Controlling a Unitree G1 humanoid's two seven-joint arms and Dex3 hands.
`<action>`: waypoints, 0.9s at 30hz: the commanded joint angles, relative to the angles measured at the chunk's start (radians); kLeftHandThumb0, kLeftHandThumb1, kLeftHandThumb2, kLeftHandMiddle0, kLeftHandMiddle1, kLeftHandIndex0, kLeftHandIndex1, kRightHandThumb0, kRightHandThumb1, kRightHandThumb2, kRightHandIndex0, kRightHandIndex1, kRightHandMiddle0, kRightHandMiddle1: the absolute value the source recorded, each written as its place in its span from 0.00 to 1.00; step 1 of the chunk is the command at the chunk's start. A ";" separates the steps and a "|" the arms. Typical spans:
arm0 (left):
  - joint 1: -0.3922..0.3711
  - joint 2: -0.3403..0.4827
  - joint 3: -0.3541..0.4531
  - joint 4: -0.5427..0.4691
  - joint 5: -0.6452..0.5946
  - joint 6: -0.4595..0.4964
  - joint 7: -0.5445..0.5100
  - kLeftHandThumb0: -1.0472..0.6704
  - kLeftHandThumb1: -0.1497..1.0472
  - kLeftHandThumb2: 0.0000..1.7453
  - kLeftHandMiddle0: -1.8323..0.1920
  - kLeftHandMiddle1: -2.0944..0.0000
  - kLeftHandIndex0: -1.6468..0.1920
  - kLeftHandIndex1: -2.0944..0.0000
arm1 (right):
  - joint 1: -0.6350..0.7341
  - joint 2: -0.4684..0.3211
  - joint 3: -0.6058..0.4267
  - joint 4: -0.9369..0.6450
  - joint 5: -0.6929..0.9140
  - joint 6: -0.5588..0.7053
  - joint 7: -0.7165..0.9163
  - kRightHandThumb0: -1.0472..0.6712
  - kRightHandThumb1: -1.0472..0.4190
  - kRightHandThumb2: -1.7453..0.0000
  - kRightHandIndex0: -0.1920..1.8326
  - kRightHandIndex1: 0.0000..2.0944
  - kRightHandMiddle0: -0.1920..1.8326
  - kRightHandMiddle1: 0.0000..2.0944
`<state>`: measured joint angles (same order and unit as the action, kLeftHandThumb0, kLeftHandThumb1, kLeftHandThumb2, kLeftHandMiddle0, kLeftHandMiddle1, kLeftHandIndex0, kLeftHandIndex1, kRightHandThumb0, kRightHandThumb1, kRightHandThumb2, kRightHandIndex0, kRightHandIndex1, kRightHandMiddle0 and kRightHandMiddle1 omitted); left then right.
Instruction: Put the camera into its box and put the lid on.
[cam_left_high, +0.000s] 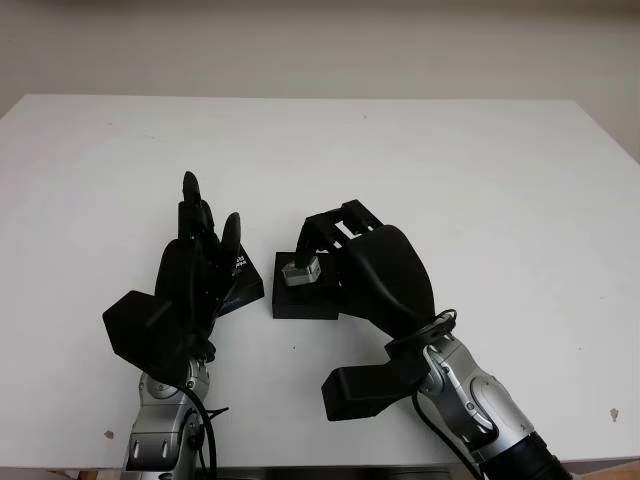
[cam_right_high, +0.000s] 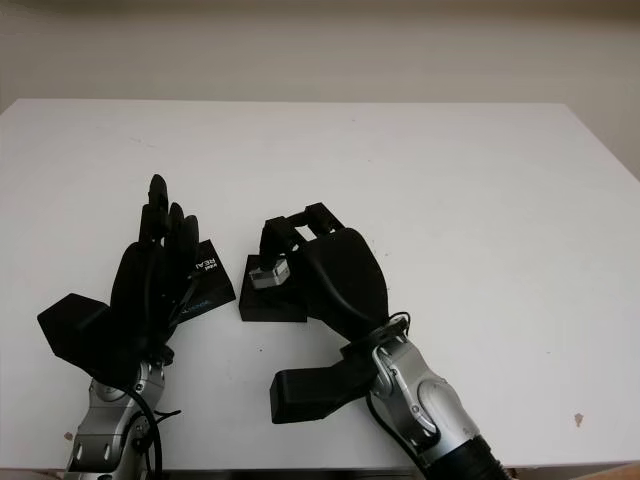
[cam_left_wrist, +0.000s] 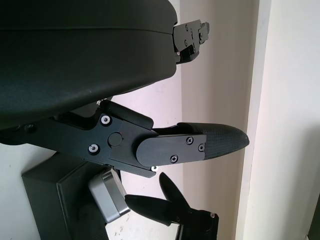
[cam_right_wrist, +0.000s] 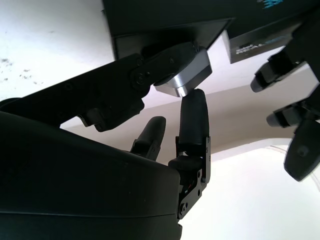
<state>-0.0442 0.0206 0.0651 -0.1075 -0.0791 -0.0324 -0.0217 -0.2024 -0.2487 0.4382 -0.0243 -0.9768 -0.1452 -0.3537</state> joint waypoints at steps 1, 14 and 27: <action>0.003 0.004 0.004 -0.006 -0.003 -0.009 -0.005 0.17 1.00 0.28 1.00 1.00 1.00 0.99 | 0.015 0.014 0.006 -0.026 -0.007 0.011 -0.002 0.43 0.06 0.96 0.24 0.44 0.25 0.83; 0.009 0.013 0.005 -0.010 -0.009 -0.004 -0.018 0.17 1.00 0.28 1.00 1.00 1.00 1.00 | 0.006 0.019 0.015 0.011 -0.044 0.047 -0.036 0.43 0.06 0.97 0.24 0.44 0.25 0.82; 0.010 0.017 0.009 -0.013 -0.017 -0.003 -0.021 0.17 1.00 0.28 1.00 1.00 1.00 1.00 | -0.048 -0.056 -0.025 0.068 0.017 -0.024 -0.016 0.42 0.05 0.97 0.23 0.40 0.27 0.84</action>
<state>-0.0399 0.0356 0.0663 -0.1073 -0.0906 -0.0328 -0.0420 -0.2319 -0.2923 0.4300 0.0344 -0.9733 -0.1606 -0.3742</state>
